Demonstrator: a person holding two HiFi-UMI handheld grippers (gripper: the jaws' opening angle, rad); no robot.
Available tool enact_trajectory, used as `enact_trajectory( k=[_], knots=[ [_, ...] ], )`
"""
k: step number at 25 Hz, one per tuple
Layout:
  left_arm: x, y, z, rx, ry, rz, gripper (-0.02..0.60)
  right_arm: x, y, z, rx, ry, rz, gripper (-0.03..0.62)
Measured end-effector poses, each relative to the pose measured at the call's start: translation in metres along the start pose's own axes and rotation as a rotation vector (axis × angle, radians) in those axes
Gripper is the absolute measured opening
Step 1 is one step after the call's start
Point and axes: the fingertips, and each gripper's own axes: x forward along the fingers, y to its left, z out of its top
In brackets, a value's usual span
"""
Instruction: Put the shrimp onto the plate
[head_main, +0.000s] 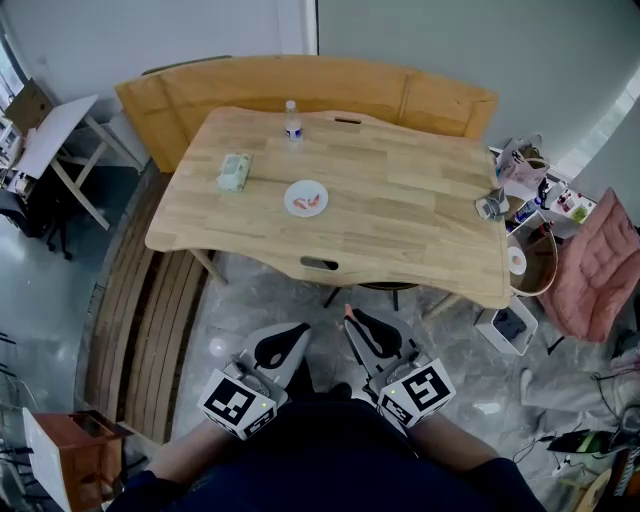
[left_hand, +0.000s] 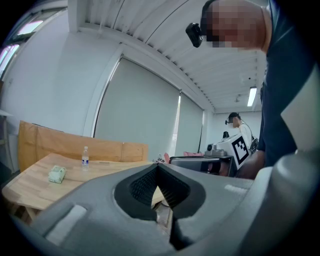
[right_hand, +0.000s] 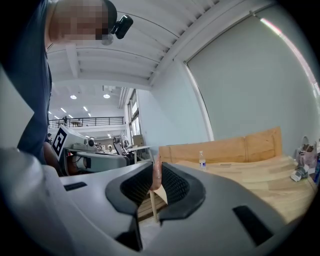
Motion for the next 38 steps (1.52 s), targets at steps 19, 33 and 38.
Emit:
enact_trajectory(
  k=[19,33,38],
  knots=[
    [0.083,0.170,0.036,0.026,-0.010,-0.135,0.004,0.174,-0.086,0.021,0.000,0.044,-0.120,0.063],
    [0.110,0.255,0.049,-0.006,-0.019,-0.157,0.005,0.264,-0.127,0.028,-0.040,0.077,-0.161,0.061],
    [0.127,0.265,0.049,-0.023,-0.014,-0.107,0.003,0.282,-0.155,0.020,-0.041,0.101,-0.127,0.061]
  ],
)
